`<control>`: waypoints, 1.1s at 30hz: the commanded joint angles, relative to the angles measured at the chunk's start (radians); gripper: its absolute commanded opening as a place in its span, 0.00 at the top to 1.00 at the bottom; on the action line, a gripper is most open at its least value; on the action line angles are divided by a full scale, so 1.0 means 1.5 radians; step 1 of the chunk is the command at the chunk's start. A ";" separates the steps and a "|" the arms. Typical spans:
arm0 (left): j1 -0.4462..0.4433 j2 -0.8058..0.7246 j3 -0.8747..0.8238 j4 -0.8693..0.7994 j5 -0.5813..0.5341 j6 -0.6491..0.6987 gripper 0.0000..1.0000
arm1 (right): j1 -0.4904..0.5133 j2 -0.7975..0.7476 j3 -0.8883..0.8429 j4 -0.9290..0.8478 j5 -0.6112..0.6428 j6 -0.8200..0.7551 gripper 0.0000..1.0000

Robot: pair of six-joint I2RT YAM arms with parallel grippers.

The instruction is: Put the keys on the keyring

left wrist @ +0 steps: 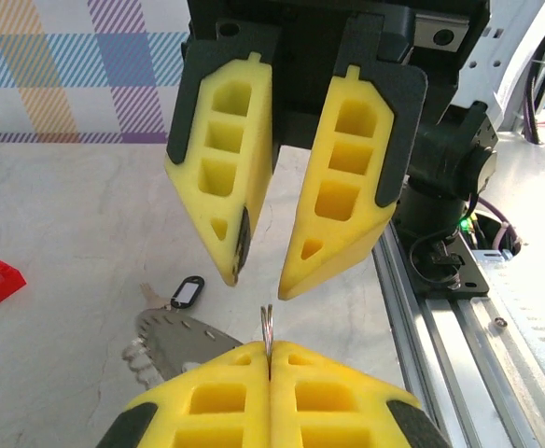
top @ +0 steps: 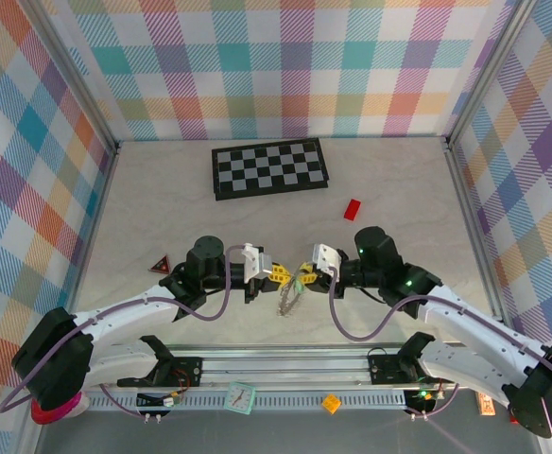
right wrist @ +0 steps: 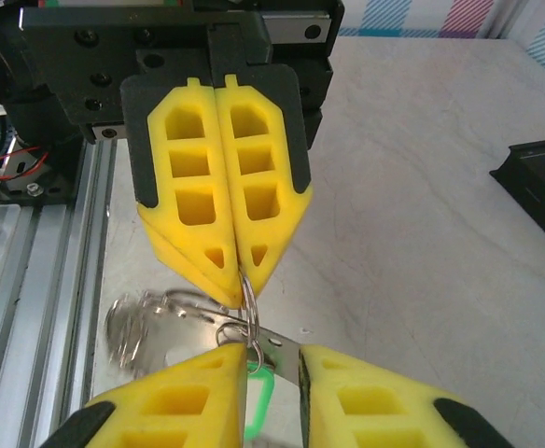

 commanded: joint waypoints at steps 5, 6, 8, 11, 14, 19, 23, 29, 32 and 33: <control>-0.006 -0.001 0.005 0.044 0.029 0.001 1.00 | 0.003 0.035 0.019 0.013 -0.056 0.009 0.81; -0.005 -0.001 0.006 0.045 0.030 0.000 1.00 | 0.003 0.041 0.020 0.019 -0.061 0.013 0.82; -0.006 -0.001 0.008 0.046 0.031 -0.002 1.00 | 0.003 0.051 0.022 0.030 -0.070 0.018 0.83; -0.005 0.000 0.008 0.050 0.035 -0.007 1.00 | 0.003 0.067 0.025 0.055 -0.072 0.030 0.85; -0.006 0.004 0.009 0.058 0.037 -0.014 1.00 | 0.003 0.082 0.024 0.085 -0.071 0.044 0.86; -0.005 0.012 0.009 0.061 0.034 -0.015 1.00 | 0.003 0.085 0.021 0.099 -0.032 0.067 0.85; -0.005 0.014 0.009 0.063 0.032 -0.015 1.00 | 0.003 0.061 0.010 0.068 0.002 0.055 0.69; -0.005 0.015 0.009 0.061 0.028 -0.011 1.00 | 0.001 -0.019 -0.038 0.036 0.054 0.039 0.58; -0.005 0.017 0.009 0.070 0.028 -0.013 1.00 | 0.002 -0.021 -0.039 0.007 0.031 0.052 0.56; -0.005 0.017 0.008 0.075 0.026 -0.012 1.00 | 0.002 -0.016 -0.037 0.001 0.017 0.062 0.56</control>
